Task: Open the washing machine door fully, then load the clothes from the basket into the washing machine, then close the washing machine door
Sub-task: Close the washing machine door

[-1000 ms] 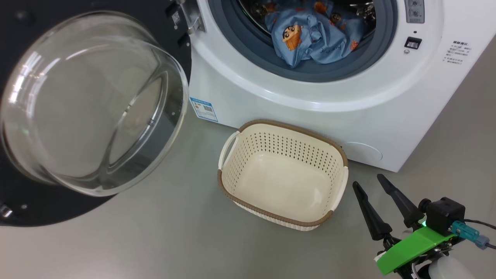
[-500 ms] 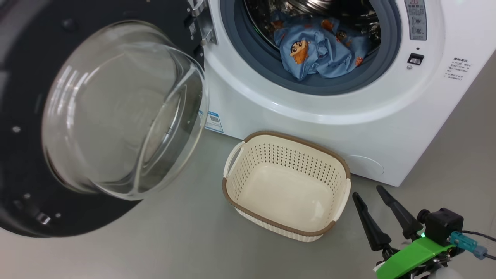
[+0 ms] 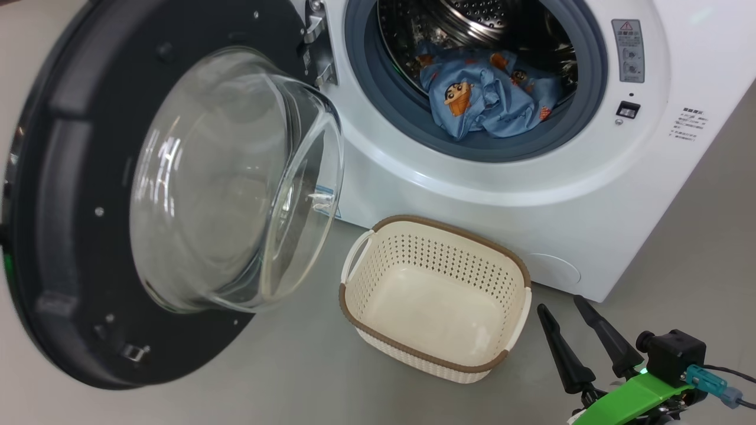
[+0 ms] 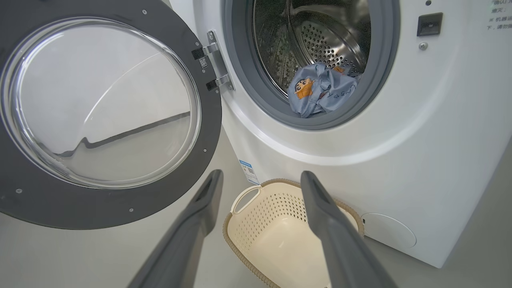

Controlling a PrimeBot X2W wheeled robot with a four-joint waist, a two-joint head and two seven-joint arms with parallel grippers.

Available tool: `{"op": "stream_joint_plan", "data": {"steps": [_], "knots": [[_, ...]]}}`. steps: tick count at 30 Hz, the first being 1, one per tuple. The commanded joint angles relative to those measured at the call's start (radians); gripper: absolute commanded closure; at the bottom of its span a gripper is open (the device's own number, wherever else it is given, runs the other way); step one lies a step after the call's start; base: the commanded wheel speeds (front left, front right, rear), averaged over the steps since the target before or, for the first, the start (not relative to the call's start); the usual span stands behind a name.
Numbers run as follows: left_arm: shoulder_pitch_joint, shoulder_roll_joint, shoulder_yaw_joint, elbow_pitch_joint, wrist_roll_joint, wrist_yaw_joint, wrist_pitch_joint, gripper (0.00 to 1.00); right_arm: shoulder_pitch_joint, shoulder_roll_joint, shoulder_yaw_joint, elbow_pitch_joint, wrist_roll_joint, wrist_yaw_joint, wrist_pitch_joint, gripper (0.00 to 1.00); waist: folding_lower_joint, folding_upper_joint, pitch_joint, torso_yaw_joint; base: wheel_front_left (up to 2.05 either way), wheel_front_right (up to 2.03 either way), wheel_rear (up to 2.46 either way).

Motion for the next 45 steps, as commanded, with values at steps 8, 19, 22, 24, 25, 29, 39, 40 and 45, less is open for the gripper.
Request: {"op": "stream_joint_plan", "data": {"steps": [8, 19, 22, 24, 25, 29, 39, 40, 45], "knots": [[0.023, 0.016, 0.056, -0.148, -0.043, -0.007, 0.078, 1.0, 0.021, 0.013, -0.001, -0.034, 0.0, 0.002, -0.005, 0.0, 0.0, 0.0, -0.014, -0.02, 0.0, 0.0, 0.0], [0.019, -0.062, 0.06, -0.319, -0.067, -0.007, 0.149, 1.0, 0.023, 0.031, -0.021, -0.041, -0.003, 0.002, -0.005, 0.0, 0.0, 0.0, -0.014, -0.07, 0.0, 0.0, 0.0], [0.006, -0.09, 0.054, -0.361, -0.068, -0.007, 0.162, 1.0, 0.021, 0.038, -0.026, -0.043, -0.004, 0.002, -0.005, 0.0, 0.0, 0.0, -0.009, -0.091, 0.0, 0.0, 0.0], [0.002, -0.1, 0.05, -0.374, -0.066, -0.007, 0.166, 1.0, 0.02, 0.04, -0.028, -0.045, -0.005, 0.002, -0.005, 0.0, 0.0, 0.0, -0.007, -0.098, 0.0, 0.0, 0.0], [-0.003, -0.111, 0.046, -0.385, -0.062, -0.007, 0.167, 1.0, 0.018, 0.042, -0.03, -0.046, -0.006, 0.002, -0.005, 0.0, 0.0, 0.0, -0.005, -0.107, 0.0, 0.0, 0.0], [-0.03, -0.161, 0.023, -0.409, -0.04, -0.007, 0.162, 1.0, 0.01, 0.049, -0.041, -0.049, -0.009, 0.002, -0.005, 0.0, 0.0, 0.0, 0.003, -0.145, 0.0, 0.0, 0.0], [-0.114, -0.275, -0.032, -0.404, 0.02, -0.007, 0.135, 1.0, -0.012, 0.064, -0.065, -0.061, -0.018, 0.002, -0.005, 0.0, 0.0, 0.0, 0.034, -0.271, 0.0, 0.0, 0.0], [-0.123, -0.282, -0.033, -0.403, 0.028, -0.007, 0.129, 1.0, -0.014, 0.066, -0.068, -0.062, -0.019, 0.002, -0.005, 0.0, 0.0, 0.0, 0.038, -0.285, 0.0, 0.0, 0.0], [-0.164, -0.318, -0.031, -0.377, 0.07, -0.007, 0.076, 1.0, -0.021, 0.076, -0.076, -0.067, -0.023, 0.002, -0.005, 0.0, 0.0, 0.0, 0.053, -0.361, 0.0, 0.0, 0.0]]}}
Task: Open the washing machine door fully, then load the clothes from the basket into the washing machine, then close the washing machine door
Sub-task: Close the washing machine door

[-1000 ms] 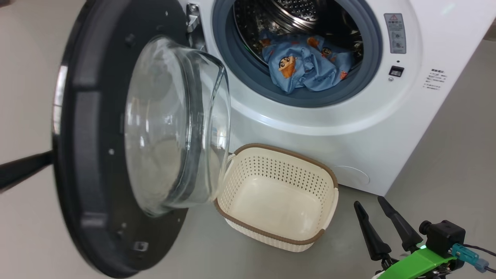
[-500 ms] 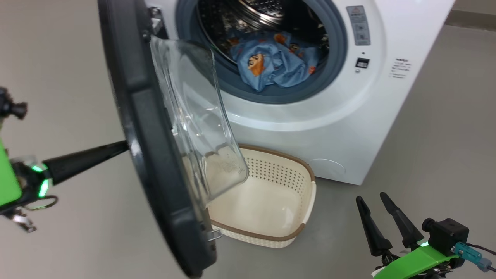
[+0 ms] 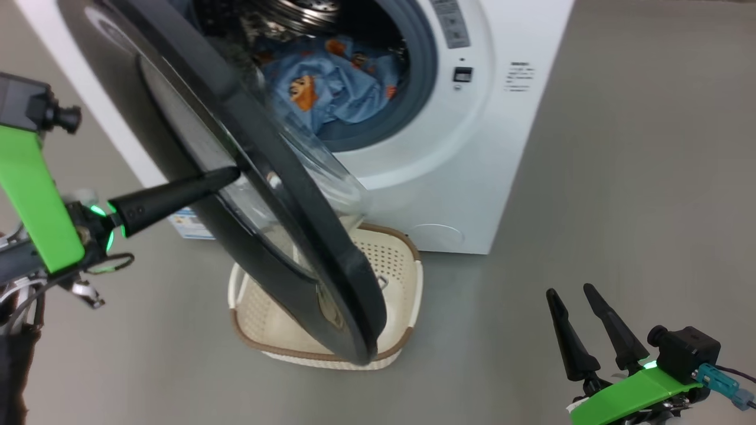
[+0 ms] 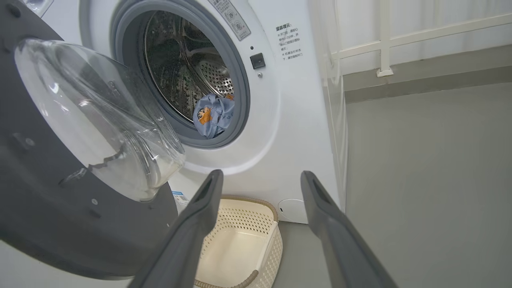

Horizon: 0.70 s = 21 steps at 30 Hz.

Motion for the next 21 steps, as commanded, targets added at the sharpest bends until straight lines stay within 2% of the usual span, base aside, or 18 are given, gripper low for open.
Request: {"op": "stream_joint_plan", "data": {"steps": [1, 9, 21], "knots": [[-0.054, 0.03, 0.044, -0.011, 0.013, -0.007, -0.017, 1.0, -0.033, 0.0, 0.016, -0.029, -0.008, 0.002, -0.005, 0.0, 0.0, 0.0, 0.018, -0.057, 0.0, 0.0, 0.0], [-0.065, 0.02, 0.024, 0.021, 0.053, -0.007, -0.063, 1.0, -0.029, 0.003, 0.008, -0.032, -0.009, 0.002, -0.005, 0.0, 0.0, 0.0, 0.018, -0.101, 0.0, 0.0, 0.0], [0.118, 0.067, 0.041, -0.01, 0.076, -0.007, -0.144, 1.0, -0.002, 0.002, 0.009, -0.026, -0.008, 0.002, -0.005, 0.0, 0.0, 0.0, -0.028, -0.065, 0.0, 0.0, 0.0]]}}
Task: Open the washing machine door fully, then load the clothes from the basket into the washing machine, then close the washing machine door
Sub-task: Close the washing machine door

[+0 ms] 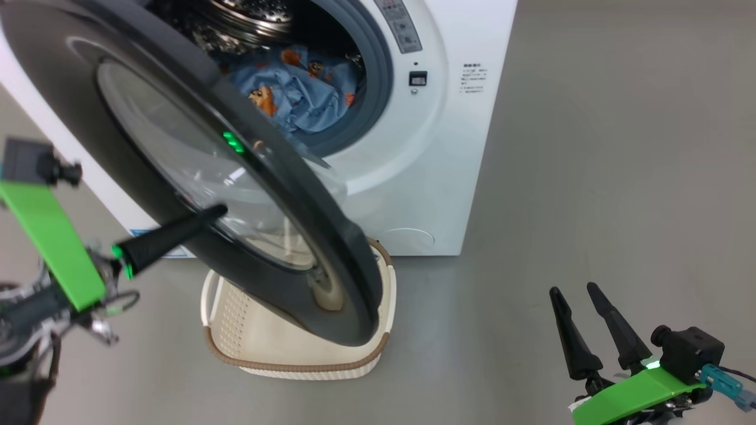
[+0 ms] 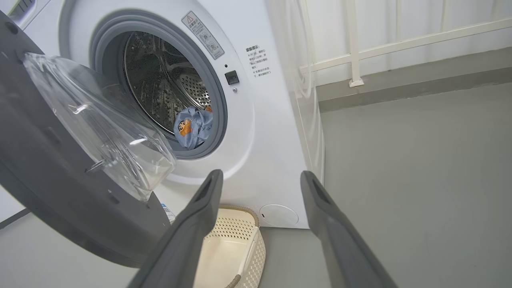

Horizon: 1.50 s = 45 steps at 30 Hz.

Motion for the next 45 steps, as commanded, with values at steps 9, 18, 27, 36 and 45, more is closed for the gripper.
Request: {"op": "stream_joint_plan", "data": {"steps": [9, 18, 27, 36, 45], "knots": [[0.175, 0.074, 0.051, -0.062, 0.053, -0.007, -0.144, 0.0, 0.014, -0.011, 0.025, -0.024, -0.002, 0.002, -0.005, 0.0, 0.0, 0.0, -0.028, 0.031, 0.0, 0.0, 0.0], [0.352, 0.06, 0.052, -0.046, 0.064, -0.007, -0.373, 0.0, 0.043, -0.023, 0.014, -0.025, 0.002, 0.002, -0.005, 0.0, 0.0, 0.0, -0.037, 0.018, 0.0, 0.0, 0.0], [0.476, 0.108, -0.023, 0.002, 0.177, -0.007, -0.677, 0.0, 0.068, -0.039, -0.007, -0.026, 0.004, 0.002, -0.005, 0.0, 0.0, 0.0, -0.043, -0.012, 0.0, 0.0, 0.0], [0.492, 0.175, -0.217, 0.166, 0.355, -0.007, -1.094, 0.0, 0.07, -0.042, -0.016, -0.024, 0.004, 0.002, -0.005, 0.0, 0.0, 0.0, -0.045, -0.054, 0.0, 0.0, 0.0], [0.463, 0.079, -0.111, 0.252, 0.691, -0.007, -1.14, 0.0, 0.07, -0.039, -0.032, -0.027, 0.003, 0.002, -0.005, 0.0, 0.0, 0.0, -0.038, -0.069, 0.0, 0.0, 0.0]]}}
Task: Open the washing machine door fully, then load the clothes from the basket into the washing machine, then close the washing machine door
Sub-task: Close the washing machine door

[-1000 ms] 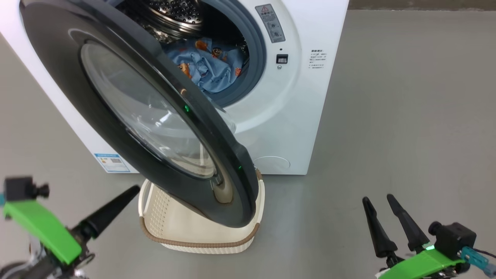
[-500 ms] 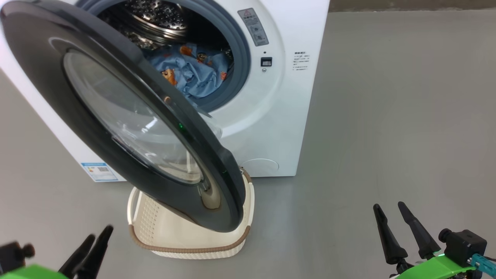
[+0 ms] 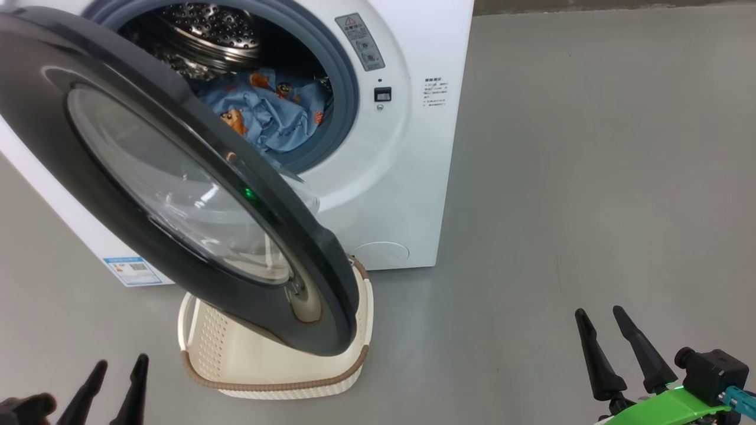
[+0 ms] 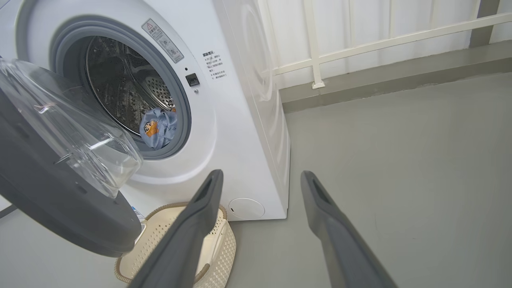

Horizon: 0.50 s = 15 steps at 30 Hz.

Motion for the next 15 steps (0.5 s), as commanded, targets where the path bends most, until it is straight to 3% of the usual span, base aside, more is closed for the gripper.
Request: {"op": "stream_joint_plan", "data": {"steps": [1, 8, 15], "knots": [[-0.042, 0.016, 0.06, -0.015, 0.038, -0.003, -0.013, 0.0, -0.002, -0.013, 0.015, -0.026, 0.003, 0.002, -0.005, 0.0, 0.0, 0.0, 0.001, -0.002, 0.0, 0.0, 0.0], [0.0, -0.105, 0.195, -0.074, 0.296, -0.003, -0.014, 0.0, -0.001, -0.011, 0.011, -0.026, 0.002, 0.002, -0.005, 0.0, 0.0, 0.0, -0.002, -0.01, 0.0, 0.0, 0.0], [0.034, -0.19, 0.284, -0.121, 0.443, -0.003, -0.014, 0.0, -0.001, -0.011, 0.01, -0.028, 0.001, 0.002, -0.005, 0.0, 0.0, 0.0, -0.001, -0.013, 0.0, 0.0, 0.0]]}}
